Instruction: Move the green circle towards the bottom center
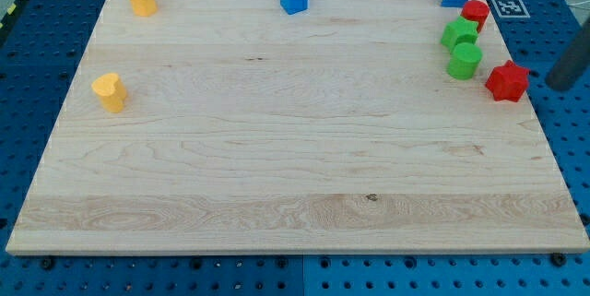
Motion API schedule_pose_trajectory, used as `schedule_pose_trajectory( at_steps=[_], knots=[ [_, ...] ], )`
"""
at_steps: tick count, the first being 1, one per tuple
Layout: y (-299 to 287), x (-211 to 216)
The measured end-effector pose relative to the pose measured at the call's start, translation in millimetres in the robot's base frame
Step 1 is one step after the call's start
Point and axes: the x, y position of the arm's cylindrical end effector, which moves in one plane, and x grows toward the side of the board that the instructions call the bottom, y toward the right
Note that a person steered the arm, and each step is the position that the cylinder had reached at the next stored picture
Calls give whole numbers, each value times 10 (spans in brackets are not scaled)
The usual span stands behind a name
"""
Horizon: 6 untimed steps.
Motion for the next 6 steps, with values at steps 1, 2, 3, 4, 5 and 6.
schedule_pose_trajectory(
  at_steps=[1, 2, 3, 4, 5, 6],
  knots=[
    [-106, -147],
    [-365, -28],
    [-504, 69],
    [-516, 68],
    [-516, -88],
    [-521, -410]
  ],
)
